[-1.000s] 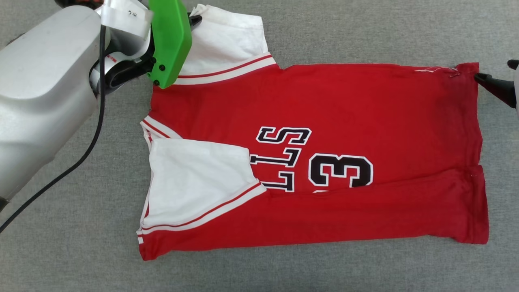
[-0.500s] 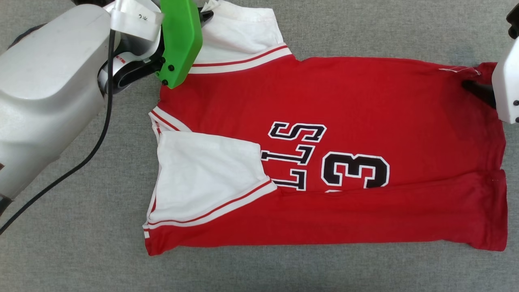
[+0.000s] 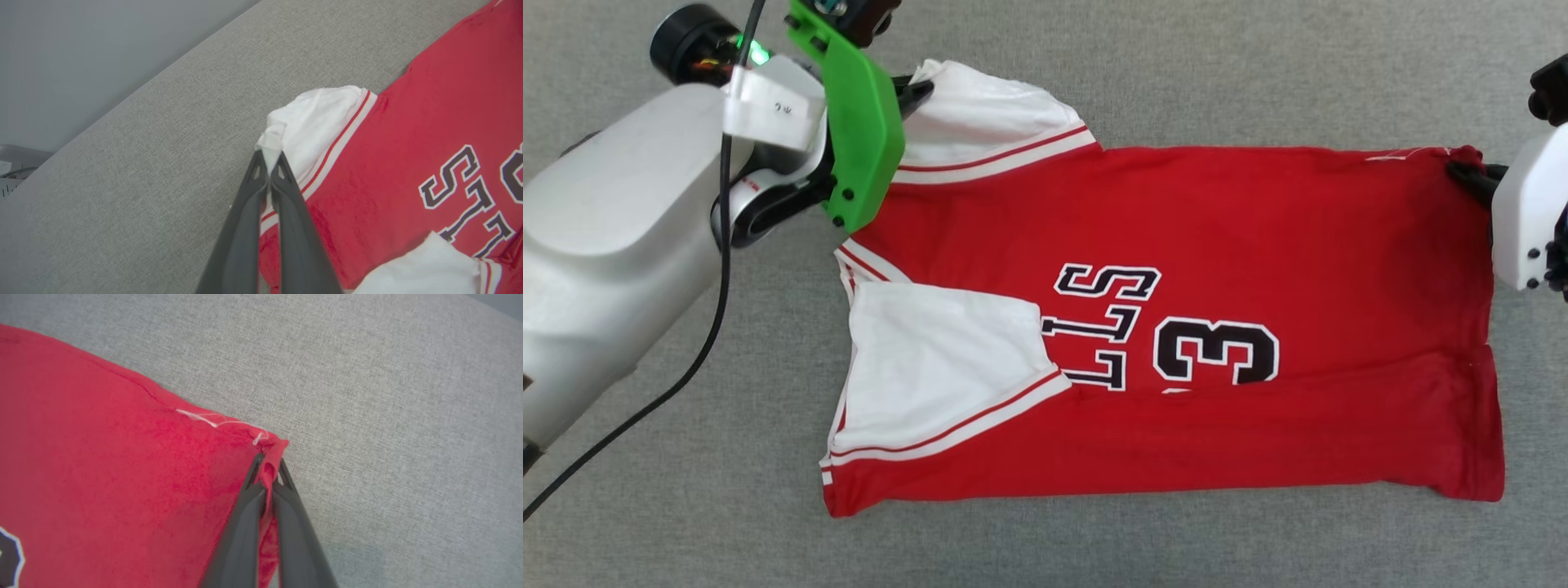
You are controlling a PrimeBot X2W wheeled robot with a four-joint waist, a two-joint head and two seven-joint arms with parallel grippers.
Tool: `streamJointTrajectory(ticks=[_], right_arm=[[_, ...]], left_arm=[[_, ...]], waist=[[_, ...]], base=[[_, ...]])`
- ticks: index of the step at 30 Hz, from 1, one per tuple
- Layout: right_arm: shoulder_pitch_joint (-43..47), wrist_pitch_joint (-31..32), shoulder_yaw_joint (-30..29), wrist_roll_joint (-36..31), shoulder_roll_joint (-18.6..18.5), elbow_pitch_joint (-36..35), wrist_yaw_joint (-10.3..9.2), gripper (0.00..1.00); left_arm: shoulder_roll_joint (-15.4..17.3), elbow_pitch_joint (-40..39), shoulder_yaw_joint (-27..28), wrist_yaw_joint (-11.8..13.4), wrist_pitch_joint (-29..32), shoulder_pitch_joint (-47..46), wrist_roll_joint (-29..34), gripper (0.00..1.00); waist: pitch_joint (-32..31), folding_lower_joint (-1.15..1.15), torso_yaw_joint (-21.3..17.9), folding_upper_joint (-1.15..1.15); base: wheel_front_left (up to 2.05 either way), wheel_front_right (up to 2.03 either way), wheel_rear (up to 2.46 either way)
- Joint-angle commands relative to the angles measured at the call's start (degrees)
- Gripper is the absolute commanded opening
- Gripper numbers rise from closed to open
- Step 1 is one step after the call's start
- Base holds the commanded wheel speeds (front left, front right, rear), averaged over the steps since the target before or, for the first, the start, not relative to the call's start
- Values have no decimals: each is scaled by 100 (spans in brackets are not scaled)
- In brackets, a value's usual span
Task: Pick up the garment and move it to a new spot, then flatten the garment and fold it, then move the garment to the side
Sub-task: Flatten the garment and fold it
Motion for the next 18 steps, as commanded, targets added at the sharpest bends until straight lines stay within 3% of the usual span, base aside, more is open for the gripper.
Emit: streamJointTrajectory(ticks=[1,5,18], right_arm=[[115,-146,44,53,-40,-86,-4,0],[415,-506,106,158,-141,-250,-4,0],[1801,-1175,54,356,-524,-824,-4,0]], left_arm=[[103,-49,14,-17,-63,153,50,0],[256,-287,12,15,-199,494,61,0],[796,-1274,8,502,-589,1972,18,0]], waist=[[-309,0,-20,0],[-606,0,6,0],[-1365,0,109,0]], base=[[0,0,0],[0,0,0],[0,0,0]])
